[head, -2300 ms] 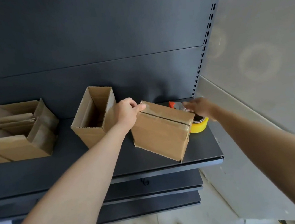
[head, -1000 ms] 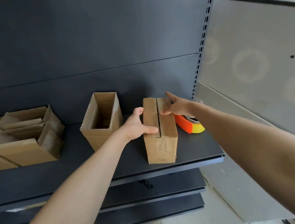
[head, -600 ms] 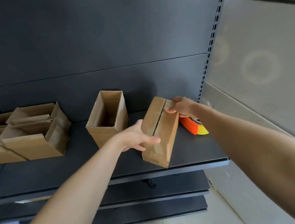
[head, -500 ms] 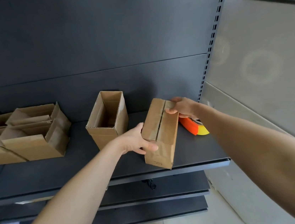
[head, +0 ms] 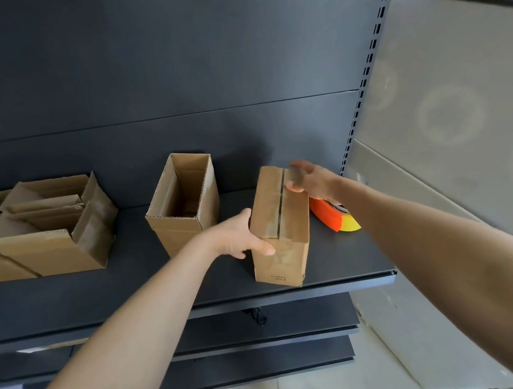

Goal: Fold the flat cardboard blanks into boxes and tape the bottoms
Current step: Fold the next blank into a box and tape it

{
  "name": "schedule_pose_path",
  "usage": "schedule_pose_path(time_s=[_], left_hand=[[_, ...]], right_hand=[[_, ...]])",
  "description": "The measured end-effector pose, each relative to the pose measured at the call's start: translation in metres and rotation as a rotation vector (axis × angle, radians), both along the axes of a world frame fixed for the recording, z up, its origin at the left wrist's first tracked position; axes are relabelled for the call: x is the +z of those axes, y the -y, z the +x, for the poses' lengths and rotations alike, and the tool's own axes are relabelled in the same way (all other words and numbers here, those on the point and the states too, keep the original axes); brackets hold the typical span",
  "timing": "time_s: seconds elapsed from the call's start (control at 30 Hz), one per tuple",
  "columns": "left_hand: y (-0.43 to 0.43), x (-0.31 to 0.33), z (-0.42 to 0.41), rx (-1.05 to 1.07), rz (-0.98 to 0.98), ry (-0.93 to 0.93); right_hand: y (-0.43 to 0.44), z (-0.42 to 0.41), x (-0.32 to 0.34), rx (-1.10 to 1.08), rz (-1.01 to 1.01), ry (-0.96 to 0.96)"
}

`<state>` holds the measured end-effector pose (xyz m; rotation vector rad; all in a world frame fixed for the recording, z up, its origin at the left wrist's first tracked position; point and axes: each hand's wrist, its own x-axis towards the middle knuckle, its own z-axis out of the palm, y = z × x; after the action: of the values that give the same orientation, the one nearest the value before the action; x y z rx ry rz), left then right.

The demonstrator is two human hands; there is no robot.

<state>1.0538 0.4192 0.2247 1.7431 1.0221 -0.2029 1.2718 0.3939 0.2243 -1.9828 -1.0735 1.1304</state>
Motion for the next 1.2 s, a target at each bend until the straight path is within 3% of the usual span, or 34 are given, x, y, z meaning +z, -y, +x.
schedule_pose_path(time_s=[0.1, 0.17, 0.27, 0.4, 0.57, 0.67, 0.97, 1.1, 1.2], left_hand=[[-0.013, 0.013, 0.004, 0.137, -0.120, 0.121], [-0.019, 0.014, 0.014, 0.232, -0.032, 0.181], [-0.024, 0.010, 0.029, 0.194, 0.126, 0.184], [-0.036, 0.010, 0.046, 0.118, 0.214, 0.179], [-0.051, 0.012, 0.060, 0.017, 0.253, 0.085], [-0.058, 0.016, 0.063, -0.032, 0.257, 0.076], [-0.038, 0.009, 0.059, 0.067, 0.407, 0.081], [-0.038, 0.005, 0.043, 0.298, 0.198, 0.124], [-0.030, 0.006, 0.036, 0.335, 0.084, 0.144]], right_hand=[[0.008, 0.001, -0.006, -0.064, 0.063, -0.039], [0.012, 0.003, -0.009, -0.100, 0.074, -0.178], [0.017, 0.005, -0.012, -0.060, 0.013, -0.330], [0.020, 0.001, -0.013, -0.017, -0.055, -0.324], [0.009, 0.006, -0.023, -0.081, -0.121, -0.217], [0.012, -0.002, -0.015, -0.129, -0.096, -0.251], [0.025, -0.014, -0.005, -0.207, -0.025, -0.262], [0.039, -0.009, -0.011, -0.209, -0.175, -0.366], [0.045, -0.006, -0.018, -0.243, -0.252, -0.443]])
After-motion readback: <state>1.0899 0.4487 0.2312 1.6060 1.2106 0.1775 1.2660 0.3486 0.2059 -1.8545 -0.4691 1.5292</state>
